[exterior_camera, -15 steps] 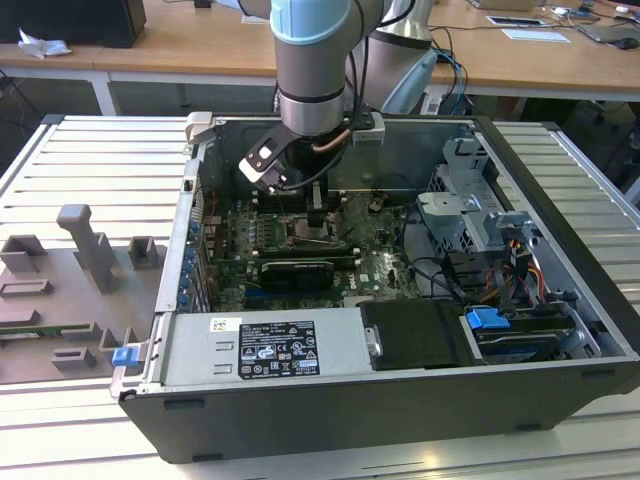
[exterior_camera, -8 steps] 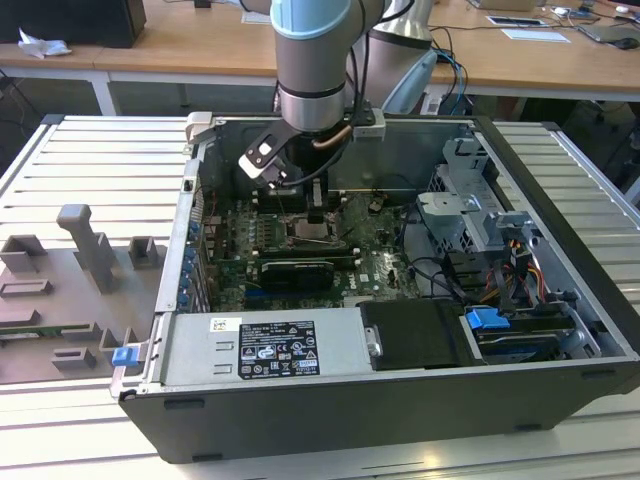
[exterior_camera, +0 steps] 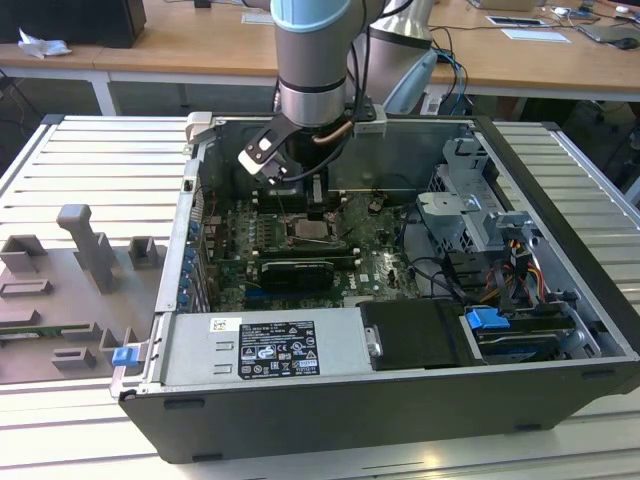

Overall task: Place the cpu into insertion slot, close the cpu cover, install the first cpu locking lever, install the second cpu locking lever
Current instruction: 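Close the cpu cover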

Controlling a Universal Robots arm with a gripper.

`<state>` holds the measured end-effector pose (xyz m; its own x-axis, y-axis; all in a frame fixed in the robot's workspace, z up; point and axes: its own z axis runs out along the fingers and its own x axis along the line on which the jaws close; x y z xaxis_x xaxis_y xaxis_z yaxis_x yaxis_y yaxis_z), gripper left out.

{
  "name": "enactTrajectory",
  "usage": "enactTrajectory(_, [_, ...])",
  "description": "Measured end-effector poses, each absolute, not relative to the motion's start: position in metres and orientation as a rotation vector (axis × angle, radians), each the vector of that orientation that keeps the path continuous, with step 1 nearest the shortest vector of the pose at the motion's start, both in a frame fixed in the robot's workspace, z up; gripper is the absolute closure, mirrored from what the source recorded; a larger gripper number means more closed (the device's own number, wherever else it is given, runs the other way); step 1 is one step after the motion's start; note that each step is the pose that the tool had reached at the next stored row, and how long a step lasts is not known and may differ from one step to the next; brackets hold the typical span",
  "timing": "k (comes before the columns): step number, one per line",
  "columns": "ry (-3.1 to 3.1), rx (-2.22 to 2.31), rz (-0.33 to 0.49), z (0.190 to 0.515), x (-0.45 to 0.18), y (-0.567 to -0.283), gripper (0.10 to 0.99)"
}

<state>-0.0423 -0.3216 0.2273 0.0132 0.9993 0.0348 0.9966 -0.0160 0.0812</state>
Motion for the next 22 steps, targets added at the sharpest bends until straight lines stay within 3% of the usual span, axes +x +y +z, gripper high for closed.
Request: enactTrajectory(22, [2.180,2.212,0.121,0.238,-0.041,-0.320,0.980])
